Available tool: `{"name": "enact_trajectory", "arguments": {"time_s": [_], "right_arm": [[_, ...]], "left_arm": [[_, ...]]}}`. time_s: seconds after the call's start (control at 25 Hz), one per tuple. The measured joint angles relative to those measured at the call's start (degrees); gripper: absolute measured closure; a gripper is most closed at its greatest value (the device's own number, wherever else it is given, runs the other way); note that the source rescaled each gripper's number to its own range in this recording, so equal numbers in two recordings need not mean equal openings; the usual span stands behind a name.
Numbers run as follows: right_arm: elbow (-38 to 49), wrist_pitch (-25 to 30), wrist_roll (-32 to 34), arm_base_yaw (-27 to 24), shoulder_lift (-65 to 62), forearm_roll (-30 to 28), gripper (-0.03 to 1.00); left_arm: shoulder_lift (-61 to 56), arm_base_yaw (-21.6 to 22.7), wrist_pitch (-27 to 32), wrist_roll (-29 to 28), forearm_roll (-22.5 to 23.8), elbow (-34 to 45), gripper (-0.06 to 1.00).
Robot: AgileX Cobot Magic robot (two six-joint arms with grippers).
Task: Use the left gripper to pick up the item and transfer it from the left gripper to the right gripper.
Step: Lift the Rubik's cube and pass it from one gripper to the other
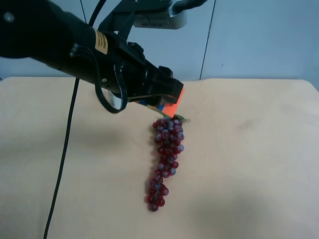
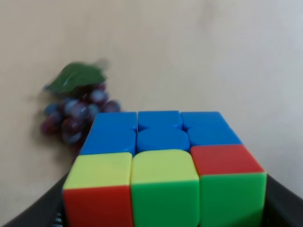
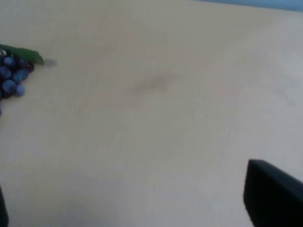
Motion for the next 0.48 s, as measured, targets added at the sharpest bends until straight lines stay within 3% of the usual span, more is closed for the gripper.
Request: {"name": "enact_trajectory", "arguments": {"time_s": [0.36,0.48], "right_arm": [[0.0,0.0,0.0,0.0,0.0,0.0,-0.02],[0.0,0.0,0.0,0.0,0.0,0.0,-0.02]], "left_arm": [[-9.3,-5.01,-17.28,2.76,0.18,15.4,0.94],[-11.07,-5.14,-25.56,3.95,3.78,20.59,0.94]]}}
